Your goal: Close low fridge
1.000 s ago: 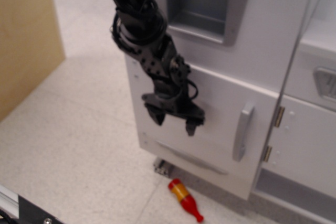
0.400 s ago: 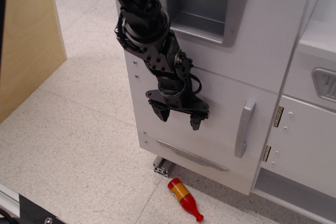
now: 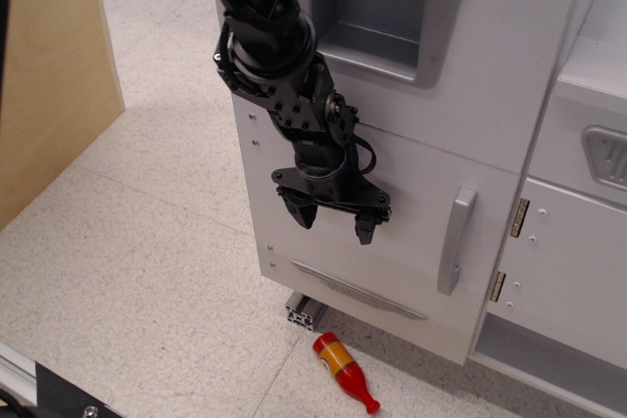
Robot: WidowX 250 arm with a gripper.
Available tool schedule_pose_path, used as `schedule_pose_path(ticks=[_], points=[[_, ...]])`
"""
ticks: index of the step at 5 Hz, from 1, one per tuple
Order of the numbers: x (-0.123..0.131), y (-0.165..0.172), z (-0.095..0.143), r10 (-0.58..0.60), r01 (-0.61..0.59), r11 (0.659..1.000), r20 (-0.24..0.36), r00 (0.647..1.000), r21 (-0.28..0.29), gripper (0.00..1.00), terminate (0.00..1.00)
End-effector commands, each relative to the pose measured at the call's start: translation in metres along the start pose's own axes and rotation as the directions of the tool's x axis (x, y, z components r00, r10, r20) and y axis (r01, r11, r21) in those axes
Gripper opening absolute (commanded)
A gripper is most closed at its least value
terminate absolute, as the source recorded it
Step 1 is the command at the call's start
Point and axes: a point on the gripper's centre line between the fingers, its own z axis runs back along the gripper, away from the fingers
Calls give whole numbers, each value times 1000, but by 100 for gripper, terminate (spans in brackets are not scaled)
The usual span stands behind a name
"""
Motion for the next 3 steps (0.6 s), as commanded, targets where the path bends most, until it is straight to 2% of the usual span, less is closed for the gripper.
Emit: schedule_pose_path(ticks=[1, 2, 3], points=[[3, 8, 31, -15, 14, 999, 20, 1000, 47, 100, 0], [3, 8, 31, -15, 14, 999, 20, 1000, 47, 100, 0], [3, 8, 31, -15, 14, 999, 20, 1000, 47, 100, 100]])
